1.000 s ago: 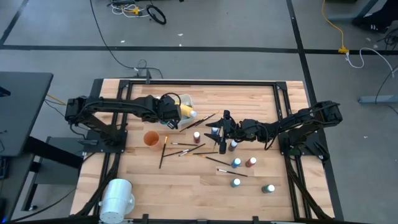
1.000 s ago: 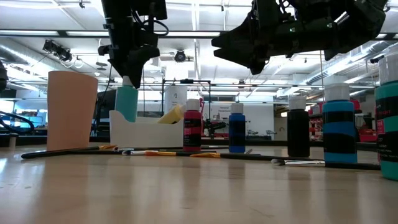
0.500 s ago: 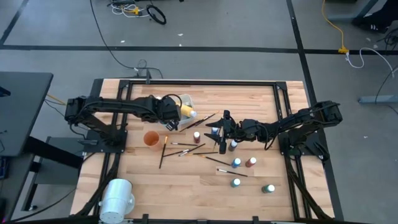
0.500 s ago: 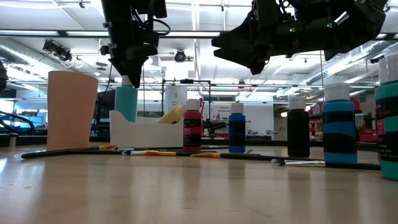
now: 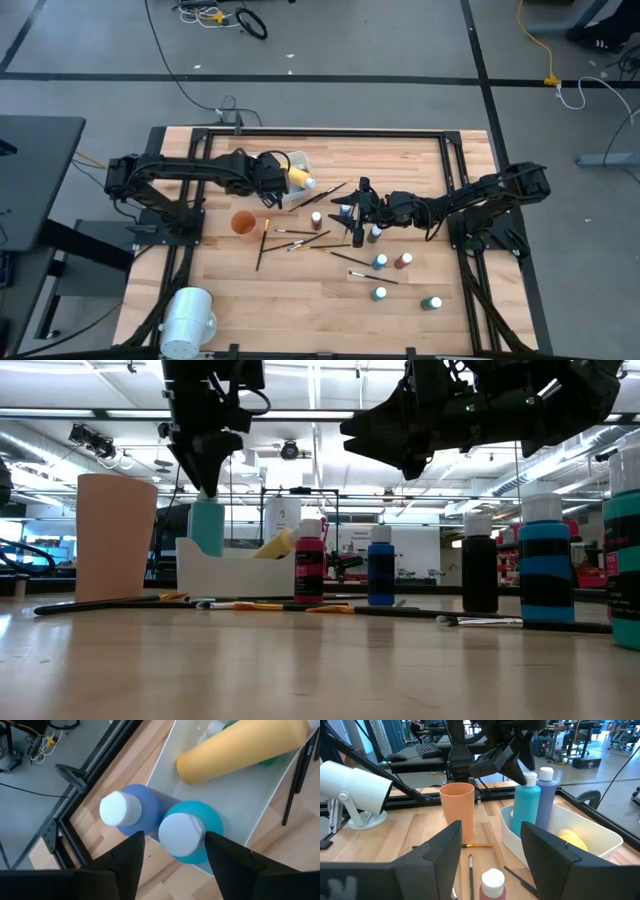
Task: Pick & Place Paint Supplies
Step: Adjust the large paint bottles in the white bin
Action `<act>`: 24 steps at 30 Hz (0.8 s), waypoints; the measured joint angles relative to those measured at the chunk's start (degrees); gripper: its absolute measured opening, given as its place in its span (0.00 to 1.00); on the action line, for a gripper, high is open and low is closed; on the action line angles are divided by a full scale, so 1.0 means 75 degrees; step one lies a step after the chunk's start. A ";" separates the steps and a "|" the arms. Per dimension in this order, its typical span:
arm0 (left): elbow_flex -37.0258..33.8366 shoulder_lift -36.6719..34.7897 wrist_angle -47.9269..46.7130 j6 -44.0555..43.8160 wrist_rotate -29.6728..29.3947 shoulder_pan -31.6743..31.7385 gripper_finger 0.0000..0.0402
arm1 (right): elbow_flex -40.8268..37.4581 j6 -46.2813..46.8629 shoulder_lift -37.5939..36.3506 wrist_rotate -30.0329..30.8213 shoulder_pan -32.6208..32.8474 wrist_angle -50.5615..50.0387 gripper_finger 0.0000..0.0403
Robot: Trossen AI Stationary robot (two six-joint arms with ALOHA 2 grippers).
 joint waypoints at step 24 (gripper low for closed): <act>-0.0152 -0.3383 0.1637 0.2381 -0.2754 -0.1027 0.47 | 0.1017 -0.1214 0.0376 -0.0324 -0.0545 -0.0942 0.57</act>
